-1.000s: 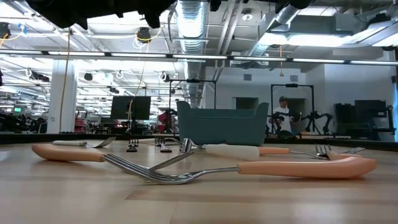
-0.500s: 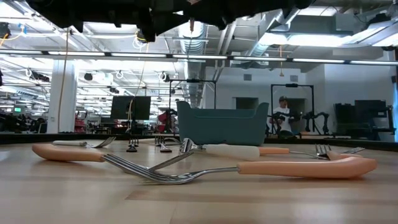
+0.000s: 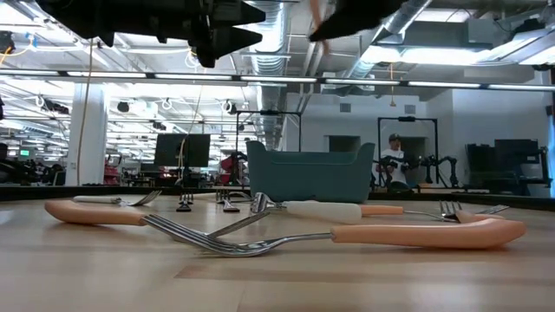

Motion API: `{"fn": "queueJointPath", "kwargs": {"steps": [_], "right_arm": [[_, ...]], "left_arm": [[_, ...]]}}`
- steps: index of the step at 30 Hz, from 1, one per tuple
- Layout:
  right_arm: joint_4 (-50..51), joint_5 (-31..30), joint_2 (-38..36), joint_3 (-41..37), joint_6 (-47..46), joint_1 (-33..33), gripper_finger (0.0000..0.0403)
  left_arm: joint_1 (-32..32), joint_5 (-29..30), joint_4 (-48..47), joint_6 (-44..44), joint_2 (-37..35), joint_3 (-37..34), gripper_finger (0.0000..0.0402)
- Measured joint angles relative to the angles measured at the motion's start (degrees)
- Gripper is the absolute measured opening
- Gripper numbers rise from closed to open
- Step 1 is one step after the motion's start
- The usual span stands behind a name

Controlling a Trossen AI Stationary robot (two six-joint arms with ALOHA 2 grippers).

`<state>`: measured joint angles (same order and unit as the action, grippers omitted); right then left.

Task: Sort silverware by color (type)
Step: Put the orange fork into the orange bin

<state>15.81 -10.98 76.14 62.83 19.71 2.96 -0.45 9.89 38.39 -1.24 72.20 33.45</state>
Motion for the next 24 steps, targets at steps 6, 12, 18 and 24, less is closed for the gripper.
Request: {"fn": "queueJointPath", "kwargs": {"steps": [6, 12, 18, 24], "right_arm": [[11.21, -1.52, -3.05, -0.02, -0.54, 6.71, 0.0084], [25.4, -4.51, -3.1, 0.0, -1.28, 15.3, 0.0084], [34.27, -7.46, -2.74, 0.67, -10.55, 24.06, 0.0084], [37.63, -12.05, -2.74, 7.29, -15.28, 30.08, 0.0084]], "left_arm": [[0.0, 0.0, -0.06, -0.7, 0.02, 0.0, 0.0244], [0.0, -0.83, -0.49, -1.52, 0.0, 0.0, 0.0244], [0.0, -0.85, -0.52, -1.67, 0.01, 0.0, 0.0244], [0.0, -0.57, -0.5, -1.85, 0.02, 0.0, 0.0244]]}}
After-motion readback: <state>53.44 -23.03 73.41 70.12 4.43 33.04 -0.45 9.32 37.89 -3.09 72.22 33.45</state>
